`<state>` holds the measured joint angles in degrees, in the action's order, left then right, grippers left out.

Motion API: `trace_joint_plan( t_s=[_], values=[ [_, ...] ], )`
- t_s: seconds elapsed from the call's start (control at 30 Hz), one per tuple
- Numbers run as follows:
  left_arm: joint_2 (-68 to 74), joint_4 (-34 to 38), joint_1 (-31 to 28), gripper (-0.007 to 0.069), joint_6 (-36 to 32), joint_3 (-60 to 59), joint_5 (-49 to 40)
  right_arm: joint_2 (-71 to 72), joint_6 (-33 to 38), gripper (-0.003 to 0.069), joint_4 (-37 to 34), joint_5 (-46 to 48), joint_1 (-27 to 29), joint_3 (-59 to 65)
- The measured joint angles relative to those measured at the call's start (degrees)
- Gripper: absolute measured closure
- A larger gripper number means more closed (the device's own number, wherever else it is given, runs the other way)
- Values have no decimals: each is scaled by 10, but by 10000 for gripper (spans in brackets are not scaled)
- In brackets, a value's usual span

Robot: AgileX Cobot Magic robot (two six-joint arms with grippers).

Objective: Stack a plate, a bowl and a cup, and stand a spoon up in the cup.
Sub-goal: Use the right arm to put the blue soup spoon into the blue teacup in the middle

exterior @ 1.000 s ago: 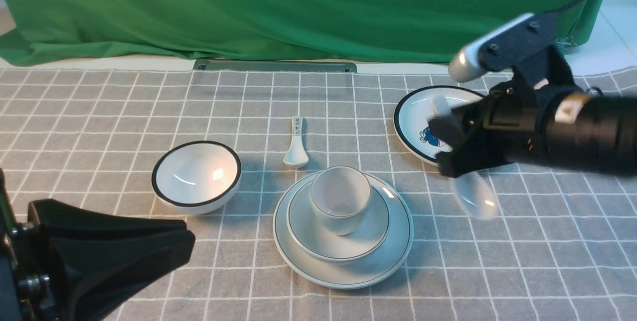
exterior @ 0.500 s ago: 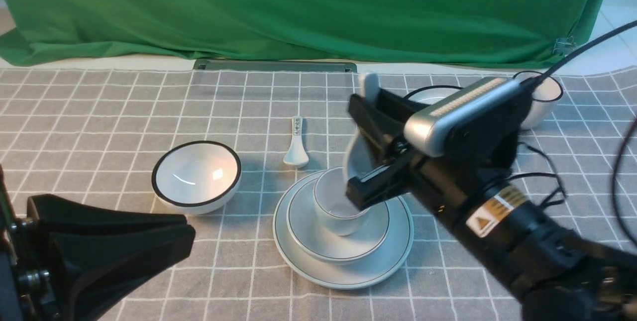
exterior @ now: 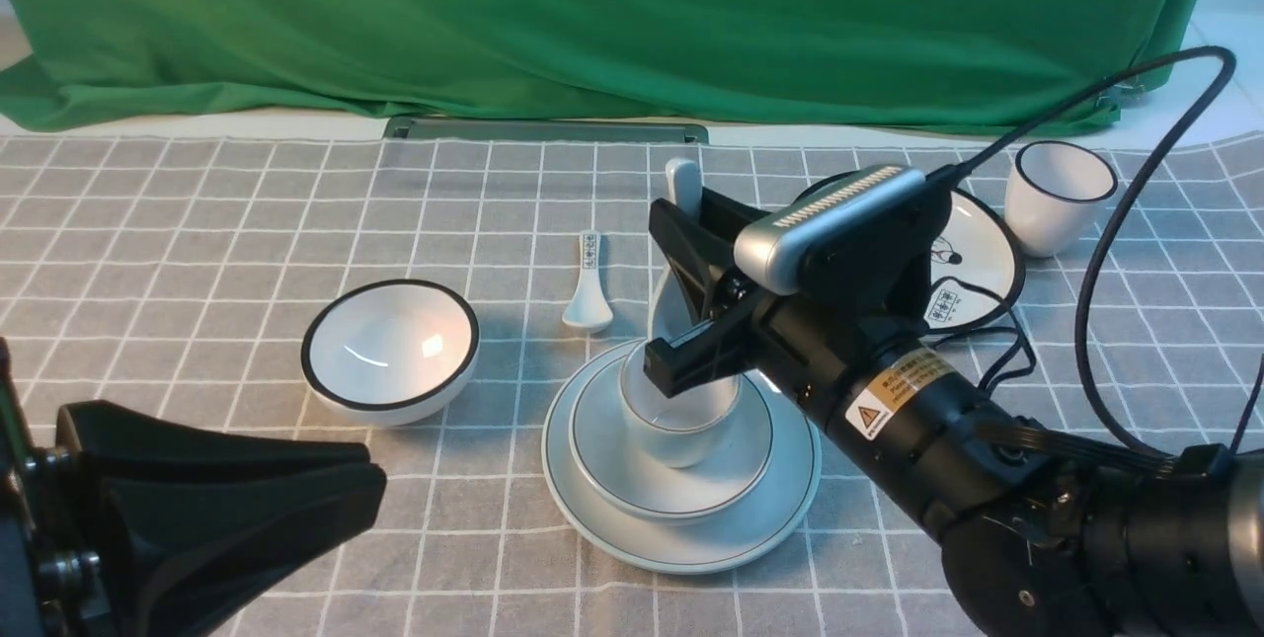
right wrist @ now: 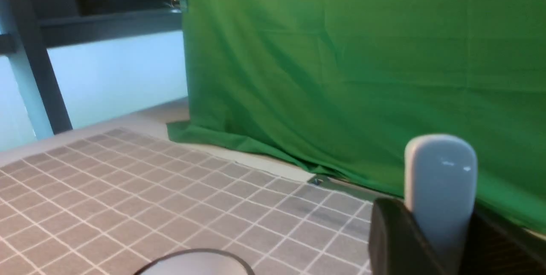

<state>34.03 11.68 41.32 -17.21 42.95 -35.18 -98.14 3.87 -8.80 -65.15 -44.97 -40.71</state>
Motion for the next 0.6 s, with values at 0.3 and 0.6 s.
trace_joint_plan(
  t_s=[0.3,0.6],
  values=[
    [0,0,0,615,0,0,1,-55,-2,487,17,4,2,-1],
    [0,0,0,615,0,0,1,-76,-2,232,17,-32,2,-1]
  ],
)
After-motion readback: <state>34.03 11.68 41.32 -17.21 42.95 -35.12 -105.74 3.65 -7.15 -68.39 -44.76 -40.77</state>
